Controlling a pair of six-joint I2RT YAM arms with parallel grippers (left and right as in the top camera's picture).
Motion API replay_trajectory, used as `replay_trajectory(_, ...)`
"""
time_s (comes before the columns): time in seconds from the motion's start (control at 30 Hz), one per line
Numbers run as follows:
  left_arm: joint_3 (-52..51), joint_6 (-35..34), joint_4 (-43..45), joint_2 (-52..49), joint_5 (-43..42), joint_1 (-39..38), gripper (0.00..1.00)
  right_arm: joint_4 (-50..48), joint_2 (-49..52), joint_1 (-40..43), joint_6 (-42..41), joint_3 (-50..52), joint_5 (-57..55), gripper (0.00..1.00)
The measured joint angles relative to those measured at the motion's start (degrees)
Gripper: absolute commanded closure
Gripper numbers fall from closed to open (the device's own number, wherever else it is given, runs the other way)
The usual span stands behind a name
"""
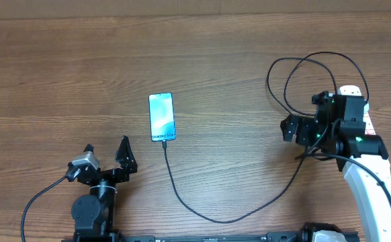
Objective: Plug charger to phone and switch on socket
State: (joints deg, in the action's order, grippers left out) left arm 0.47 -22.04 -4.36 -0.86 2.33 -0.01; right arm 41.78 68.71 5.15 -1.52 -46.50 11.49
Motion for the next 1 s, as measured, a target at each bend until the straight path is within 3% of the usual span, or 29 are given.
replay_trajectory(0.47,0.0,0.0,0.0,0.0,0.0,0.0,0.01,-14.6,-6.0,-0.4,-0.2,16.1,3.7,0.00)
replay_trajectory(0.8,0.0,0.0,0.0,0.0,0.0,0.0,0.01,-24.8,-7.1,-0.4,-0.2,21.0,3.7,0.00)
replay_trajectory(1.0,0.0,0.0,0.0,0.0,0.0,0.0,0.01,-35.1,-7.6,-0.4,-0.2,28.5,3.6,0.00)
